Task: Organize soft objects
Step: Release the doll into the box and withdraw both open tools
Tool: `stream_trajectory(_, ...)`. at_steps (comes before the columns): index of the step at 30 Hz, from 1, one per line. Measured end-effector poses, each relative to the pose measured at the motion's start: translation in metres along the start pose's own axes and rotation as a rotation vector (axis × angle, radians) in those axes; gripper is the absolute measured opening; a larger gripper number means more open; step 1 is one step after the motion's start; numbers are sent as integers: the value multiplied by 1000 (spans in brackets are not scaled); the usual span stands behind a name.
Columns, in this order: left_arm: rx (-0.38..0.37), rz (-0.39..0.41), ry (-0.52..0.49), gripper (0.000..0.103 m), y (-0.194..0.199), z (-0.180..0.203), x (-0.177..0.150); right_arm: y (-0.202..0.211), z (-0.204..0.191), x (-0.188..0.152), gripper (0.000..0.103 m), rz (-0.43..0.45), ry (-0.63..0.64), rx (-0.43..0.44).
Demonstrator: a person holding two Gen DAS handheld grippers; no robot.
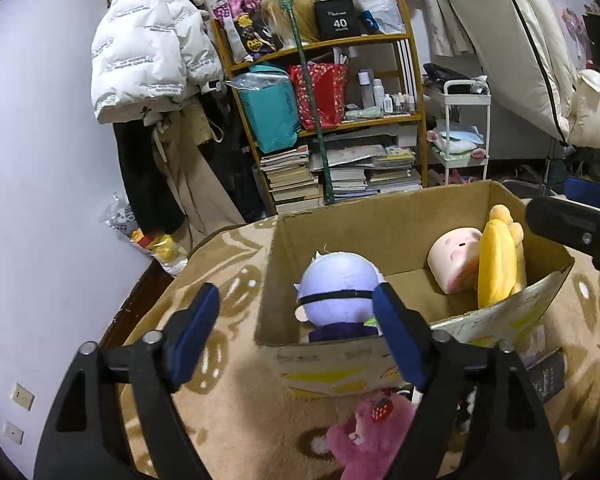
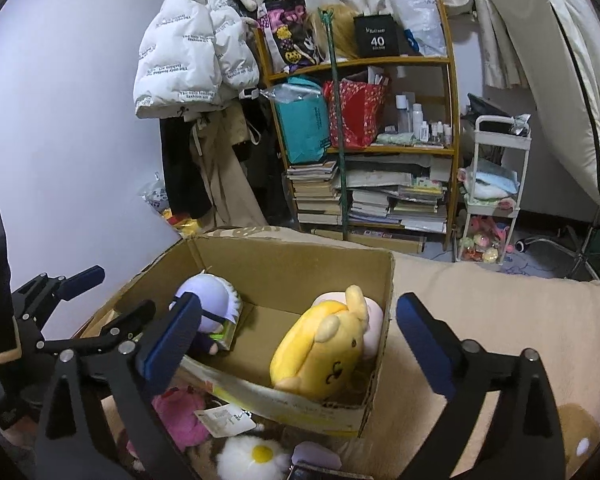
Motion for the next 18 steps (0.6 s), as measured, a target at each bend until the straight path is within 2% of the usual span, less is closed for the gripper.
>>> stream_trajectory(6,14,17,4,94,27,-10,0,23,-3,4,103,20,-4,-18)
stream_trajectory(18,31,12,12,99,79,-22,-10,71,-14,-3,103,25,18,-43)
Point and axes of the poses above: each gripper's, at about its wrist camera, not at the fingertips, and y roughly against the way its jaws point, z to its right, x to its top, the point moved 2 cm from there along -y, roughly the way its jaws point, and after that the axes turned 6 degrees about z, right-handed, at the moved point
